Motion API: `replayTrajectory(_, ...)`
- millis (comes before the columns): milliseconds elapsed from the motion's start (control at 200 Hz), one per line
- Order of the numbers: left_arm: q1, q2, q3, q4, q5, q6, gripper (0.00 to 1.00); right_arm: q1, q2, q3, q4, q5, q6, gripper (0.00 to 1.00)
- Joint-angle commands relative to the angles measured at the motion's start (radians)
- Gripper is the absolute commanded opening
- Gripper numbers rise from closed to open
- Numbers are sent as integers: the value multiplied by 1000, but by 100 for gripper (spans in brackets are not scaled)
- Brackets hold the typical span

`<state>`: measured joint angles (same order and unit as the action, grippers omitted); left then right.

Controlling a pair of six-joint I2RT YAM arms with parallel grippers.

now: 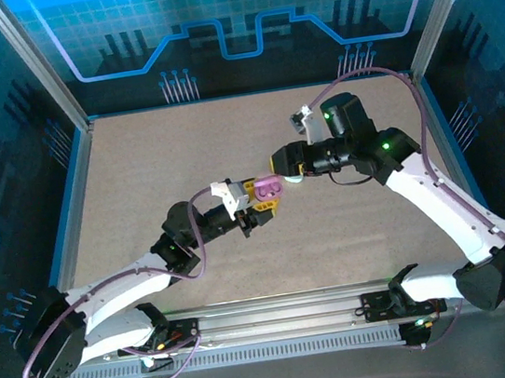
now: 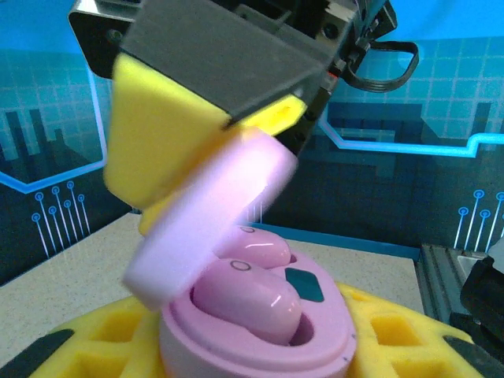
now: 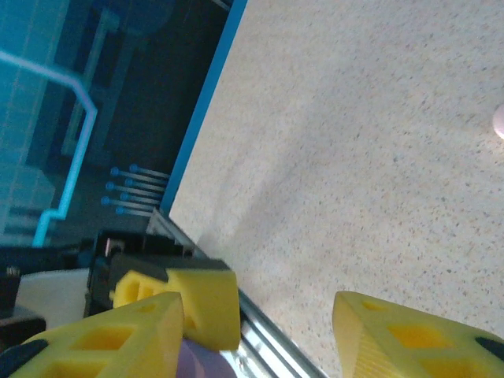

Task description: Insert wireless bluetooth earbuds into charging case

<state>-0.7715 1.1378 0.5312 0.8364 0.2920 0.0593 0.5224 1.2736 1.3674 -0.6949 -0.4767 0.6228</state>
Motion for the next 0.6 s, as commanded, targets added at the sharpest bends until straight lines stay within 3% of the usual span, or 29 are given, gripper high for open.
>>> replayTrajectory(0, -8, -14, 20, 40, -12, 10, 27, 4, -30, 18, -65, -100, -73, 54)
replayTrajectory(160, -8, -4, 21, 60, -1, -8, 27, -15, -90, -71, 4, -167, -34, 55)
replayTrajectory(385, -8, -6, 31, 82, 38, -35, 28, -36, -99, -186, 184, -384, 69, 58)
replayTrajectory(595, -8, 6, 41, 103, 67, -53, 28, -39, -61, -252, 373, -494, 197, 51)
